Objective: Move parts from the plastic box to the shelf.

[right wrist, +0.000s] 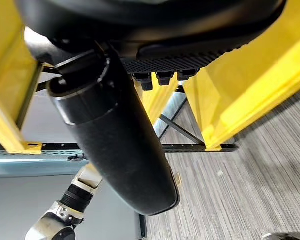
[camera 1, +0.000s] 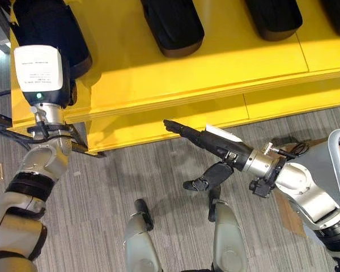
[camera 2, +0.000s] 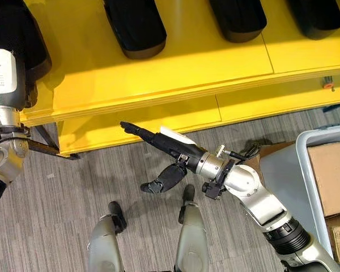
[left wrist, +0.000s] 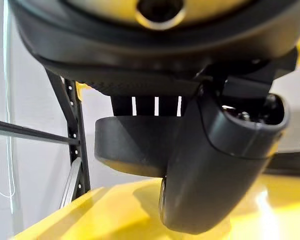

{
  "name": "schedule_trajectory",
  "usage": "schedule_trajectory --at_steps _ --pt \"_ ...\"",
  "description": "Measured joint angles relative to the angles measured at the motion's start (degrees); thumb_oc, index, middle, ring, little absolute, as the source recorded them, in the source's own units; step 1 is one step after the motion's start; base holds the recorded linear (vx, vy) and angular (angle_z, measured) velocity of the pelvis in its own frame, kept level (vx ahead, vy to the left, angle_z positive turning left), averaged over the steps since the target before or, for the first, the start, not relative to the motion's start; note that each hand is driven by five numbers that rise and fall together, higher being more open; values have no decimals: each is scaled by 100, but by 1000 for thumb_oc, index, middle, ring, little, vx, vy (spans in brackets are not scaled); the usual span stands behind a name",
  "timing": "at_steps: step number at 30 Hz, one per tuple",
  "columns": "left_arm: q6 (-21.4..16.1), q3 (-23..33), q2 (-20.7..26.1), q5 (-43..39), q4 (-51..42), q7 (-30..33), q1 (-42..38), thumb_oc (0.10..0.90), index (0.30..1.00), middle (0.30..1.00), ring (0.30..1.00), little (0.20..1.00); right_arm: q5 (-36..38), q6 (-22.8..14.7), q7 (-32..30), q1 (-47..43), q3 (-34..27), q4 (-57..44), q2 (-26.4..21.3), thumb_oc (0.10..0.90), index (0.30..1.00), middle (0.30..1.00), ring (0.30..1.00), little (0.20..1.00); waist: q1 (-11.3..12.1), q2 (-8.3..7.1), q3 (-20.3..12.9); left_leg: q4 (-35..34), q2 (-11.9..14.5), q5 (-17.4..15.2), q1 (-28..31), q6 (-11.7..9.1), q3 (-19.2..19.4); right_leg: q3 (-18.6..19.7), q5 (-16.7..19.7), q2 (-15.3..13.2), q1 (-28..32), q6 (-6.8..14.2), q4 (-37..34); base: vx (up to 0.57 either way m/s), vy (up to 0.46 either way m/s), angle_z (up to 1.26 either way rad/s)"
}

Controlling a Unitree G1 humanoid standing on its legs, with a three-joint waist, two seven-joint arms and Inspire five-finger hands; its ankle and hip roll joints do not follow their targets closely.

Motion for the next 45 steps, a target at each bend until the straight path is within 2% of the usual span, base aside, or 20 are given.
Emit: schedule_trajectory --at_steps 3,7,11,13,17,21,27,32,37,41,42,45 --pt "96 -225 -96 64 131 4 -230 400 300 300 300 300 0 11 2 -204 1 110 120 900 1000 1000 1000 1000 -4 -9 27 112 -7 -17 -225 12 -13 46 -4 -27 -242 -2 130 -27 12 -1" --pt "219 -226 -155 132 105 11 -295 400 300 300 300 300 -3 70 -8 -224 6 176 145 900 1000 1000 1000 1000 18 -4 29 116 -22 -15 -279 10 -30 51 -23 -38 -310 -1 166 -55 41 2" --pt "216 -243 -156 409 191 17 -373 400 300 300 300 300 -4 155 -2 -289 48 210 171 900 1000 1000 1000 1000 1 5 34 108 -71 -17 -304 18 -9 80 -24 -83 -360 7 188 -11 28 1" --pt "198 -249 -151 802 219 -2 -379 400 300 300 300 300 -4 154 3 -294 49 210 166 900 1000 1000 1000 1000 12 9 35 106 -75 -17 -301 19 -13 64 -28 -92 -358 12 196 0 0 0" --pt "169 -483 -39 1172 262 -53 -430 400 300 300 300 300 -3 153 -1 -350 51 210 143 900 1000 1000 1000 1000 13 48 50 92 -100 -15 -272 18 -23 52 -49 -121 -349 39 251 -1 18 2" --pt "120 -514 4 1185 346 -126 -431 400 300 300 300 300 -4 153 -2 -368 51 210 139 900 1000 1000 1000 1000 5 83 52 81 -112 -13 -254 16 -29 46 -70 -135 -348 37 293 -1 8 1" --pt "49 -639 238 1799 579 -450 -450 400 300 300 300 300 -3 154 -8 -417 60 210 -40 900 1000 1000 1000 1000 0 109 51 7 -189 15 -161 34 -2 48 -89 -203 -303 39 321 12 36 2" --pt "-41 -834 298 1732 1209 -411 -580 400 300 300 300 300 -2 216 -73 -527 158 234 -95 900 1000 1000 1000 1000 -59 140 51 -74 -315 57 -66 83 43 118 -98 -302 -259 22 308 20 95 3" --pt "-32 -932 276 1623 856 -491 -787 400 300 300 300 300 -9 177 -183 -366 160 239 -80 900 1000 1000 1000 1000 -28 167 51 -148 -373 104 -41 90 -118 -58 -134 -386 -88 37 302 10 -43 17" --pt "-46 -1204 140 1615 1258 -526 -1193 400 300 300 300 300 -31 147 -471 -390 277 226 -21 900 1000 1000 1000 1000 -34 185 46 -279 -439 203 -33 89 -194 -154 -164 -446 -46 36 290 3 -8 16" --pt "-43 -1376 -42 1601 1657 -537 -1379 400 300 300 300 300 -183 147 -634 -402 393 226 60 900 1000 1000 1000 1000 -48 224 45 -417 -502 285 39 85 -202 -187 -161 -484 9 38 250 3 -9 15" --pt "-43 -1420 -90 1600 1712 -542 -1384 400 300 300 300 300 -258 146 -739 -398 563 221 93 900 1000 1000 1000 1000 -81 268 47 -507 -508 333 93 66 -249 -272 -146 -486 95 60 220 5 -9 10"
